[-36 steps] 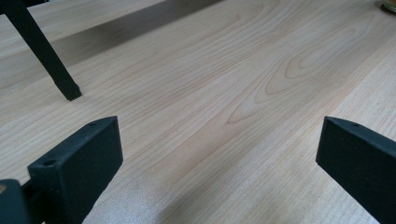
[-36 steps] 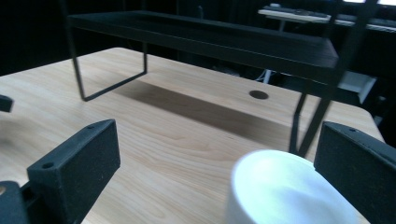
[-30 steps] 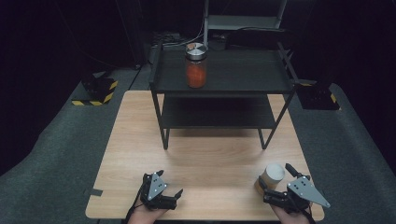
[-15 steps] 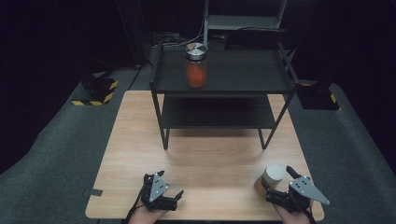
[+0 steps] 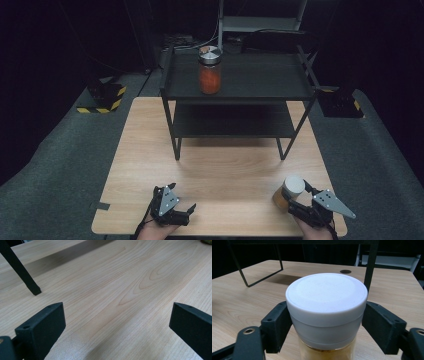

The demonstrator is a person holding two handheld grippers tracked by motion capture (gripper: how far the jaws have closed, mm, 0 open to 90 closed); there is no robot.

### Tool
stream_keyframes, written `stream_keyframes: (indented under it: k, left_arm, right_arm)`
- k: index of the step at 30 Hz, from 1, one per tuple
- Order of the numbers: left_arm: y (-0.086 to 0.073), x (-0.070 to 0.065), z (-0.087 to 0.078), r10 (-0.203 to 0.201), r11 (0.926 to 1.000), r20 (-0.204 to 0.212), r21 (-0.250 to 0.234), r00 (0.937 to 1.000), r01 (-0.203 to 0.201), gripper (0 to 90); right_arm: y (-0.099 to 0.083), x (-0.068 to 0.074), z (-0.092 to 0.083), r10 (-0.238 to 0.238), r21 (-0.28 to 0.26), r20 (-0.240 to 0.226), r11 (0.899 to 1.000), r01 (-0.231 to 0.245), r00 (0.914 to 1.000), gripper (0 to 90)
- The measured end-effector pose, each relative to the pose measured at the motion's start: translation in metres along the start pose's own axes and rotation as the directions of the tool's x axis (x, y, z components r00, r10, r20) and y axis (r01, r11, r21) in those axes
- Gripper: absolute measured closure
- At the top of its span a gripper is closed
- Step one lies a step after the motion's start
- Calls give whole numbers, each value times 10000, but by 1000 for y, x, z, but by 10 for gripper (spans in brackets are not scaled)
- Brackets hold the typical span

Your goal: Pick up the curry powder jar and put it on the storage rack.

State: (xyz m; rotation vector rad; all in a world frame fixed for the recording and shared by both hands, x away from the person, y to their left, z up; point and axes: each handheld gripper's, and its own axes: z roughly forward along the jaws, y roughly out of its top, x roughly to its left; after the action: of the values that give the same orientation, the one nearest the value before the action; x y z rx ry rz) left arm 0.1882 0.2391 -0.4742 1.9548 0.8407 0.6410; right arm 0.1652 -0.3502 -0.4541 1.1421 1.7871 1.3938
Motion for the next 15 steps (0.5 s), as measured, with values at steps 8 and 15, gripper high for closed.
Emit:
stream_keyframes:
  k: [8, 15]
  left_arm:
    - [-1, 4, -2, -231, 9997, 58, 6, 9997, 231, 7]
    - [-1, 5, -2, -197, 9998, 114, 37, 9997, 197, 7]
  right_arm:
    - [-3, -3, 0, -75, -149, -219, 9999, 72, 9997, 331]
    - [0, -2, 0, -157, -45, -176, 9999, 157, 9997, 335]
